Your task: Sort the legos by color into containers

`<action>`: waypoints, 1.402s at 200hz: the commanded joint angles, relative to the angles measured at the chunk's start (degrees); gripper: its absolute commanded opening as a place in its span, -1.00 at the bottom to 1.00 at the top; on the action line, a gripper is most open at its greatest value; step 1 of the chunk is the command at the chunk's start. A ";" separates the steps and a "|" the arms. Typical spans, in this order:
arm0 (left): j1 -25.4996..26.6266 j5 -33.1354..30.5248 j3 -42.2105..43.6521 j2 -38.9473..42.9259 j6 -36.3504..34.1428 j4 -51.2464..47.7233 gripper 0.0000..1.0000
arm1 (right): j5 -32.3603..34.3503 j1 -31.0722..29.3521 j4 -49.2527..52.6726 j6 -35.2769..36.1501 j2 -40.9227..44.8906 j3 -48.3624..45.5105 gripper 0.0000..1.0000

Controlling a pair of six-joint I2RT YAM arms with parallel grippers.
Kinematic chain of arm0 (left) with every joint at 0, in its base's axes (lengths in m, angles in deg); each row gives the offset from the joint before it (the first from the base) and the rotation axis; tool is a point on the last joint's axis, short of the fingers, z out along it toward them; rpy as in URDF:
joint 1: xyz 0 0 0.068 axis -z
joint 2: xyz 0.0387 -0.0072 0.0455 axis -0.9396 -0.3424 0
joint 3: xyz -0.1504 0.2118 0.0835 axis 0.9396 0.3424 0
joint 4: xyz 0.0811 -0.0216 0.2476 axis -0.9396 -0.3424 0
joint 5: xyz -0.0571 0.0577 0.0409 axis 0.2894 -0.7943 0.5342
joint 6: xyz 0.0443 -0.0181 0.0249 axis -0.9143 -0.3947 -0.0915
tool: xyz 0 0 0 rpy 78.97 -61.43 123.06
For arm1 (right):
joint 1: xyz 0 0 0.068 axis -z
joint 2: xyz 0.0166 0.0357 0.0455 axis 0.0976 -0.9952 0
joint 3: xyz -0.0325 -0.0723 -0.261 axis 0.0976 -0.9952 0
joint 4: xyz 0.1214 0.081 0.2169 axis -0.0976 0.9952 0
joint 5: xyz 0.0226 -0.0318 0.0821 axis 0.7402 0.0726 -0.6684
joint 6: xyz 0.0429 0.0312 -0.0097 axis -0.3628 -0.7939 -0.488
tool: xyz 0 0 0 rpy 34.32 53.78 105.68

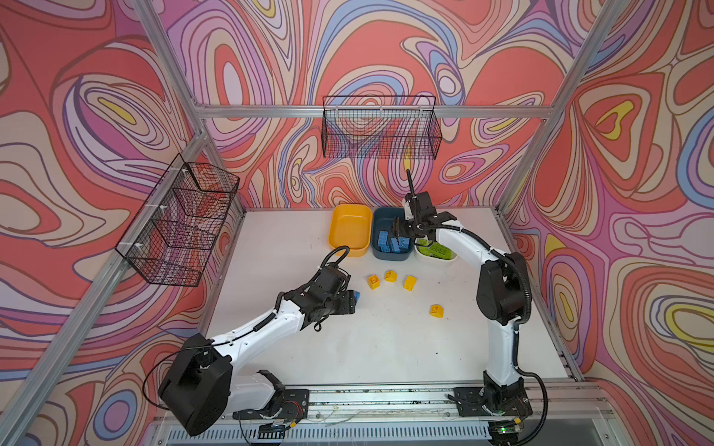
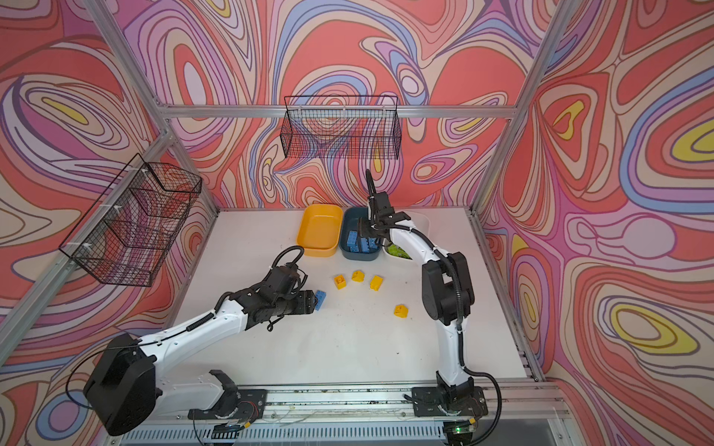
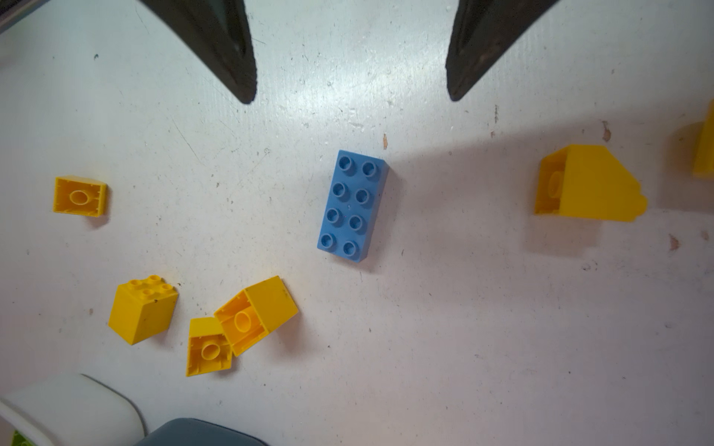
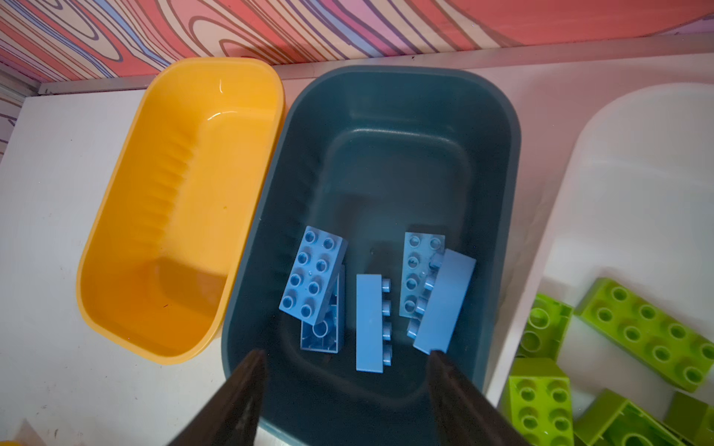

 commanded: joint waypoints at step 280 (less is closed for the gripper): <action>0.57 -1.68 -35.59 -26.78 -7.58 -11.26 -0.39 | -8.09 -0.20 -22.16 -7.01 56.04 -55.20 0.43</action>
